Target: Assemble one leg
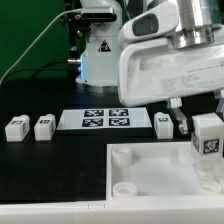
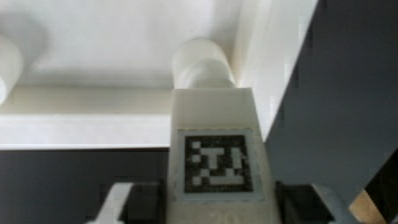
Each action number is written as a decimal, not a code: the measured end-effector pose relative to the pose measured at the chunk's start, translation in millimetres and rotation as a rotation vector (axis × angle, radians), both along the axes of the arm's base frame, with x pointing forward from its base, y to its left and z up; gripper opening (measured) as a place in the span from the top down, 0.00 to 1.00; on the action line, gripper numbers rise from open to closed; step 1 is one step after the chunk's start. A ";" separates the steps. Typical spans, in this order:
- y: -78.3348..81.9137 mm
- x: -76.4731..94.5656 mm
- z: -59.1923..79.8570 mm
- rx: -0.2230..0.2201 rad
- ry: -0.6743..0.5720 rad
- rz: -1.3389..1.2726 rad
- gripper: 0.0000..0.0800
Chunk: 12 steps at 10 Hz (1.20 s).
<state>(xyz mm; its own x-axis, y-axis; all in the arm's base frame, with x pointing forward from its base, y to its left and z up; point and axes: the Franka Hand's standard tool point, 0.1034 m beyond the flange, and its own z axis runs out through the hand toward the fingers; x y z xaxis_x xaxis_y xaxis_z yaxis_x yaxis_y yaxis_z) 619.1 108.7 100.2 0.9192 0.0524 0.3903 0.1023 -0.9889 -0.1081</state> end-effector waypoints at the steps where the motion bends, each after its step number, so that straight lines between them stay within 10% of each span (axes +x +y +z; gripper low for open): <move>1: 0.6 2.2 -1.4 0.001 -0.001 0.000 0.63; 12: 8.8 -5.8 -15.0 -0.047 -0.083 -0.012 0.63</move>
Offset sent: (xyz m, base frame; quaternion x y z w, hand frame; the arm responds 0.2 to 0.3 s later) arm 0.0028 0.0077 -0.0119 -0.0020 0.0054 0.0137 0.9999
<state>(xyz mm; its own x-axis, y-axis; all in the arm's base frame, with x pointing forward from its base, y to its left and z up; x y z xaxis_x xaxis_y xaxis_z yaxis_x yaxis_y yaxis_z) 613.3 117.5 85.1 0.8845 0.0613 0.4624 0.0967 -0.9939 -0.0532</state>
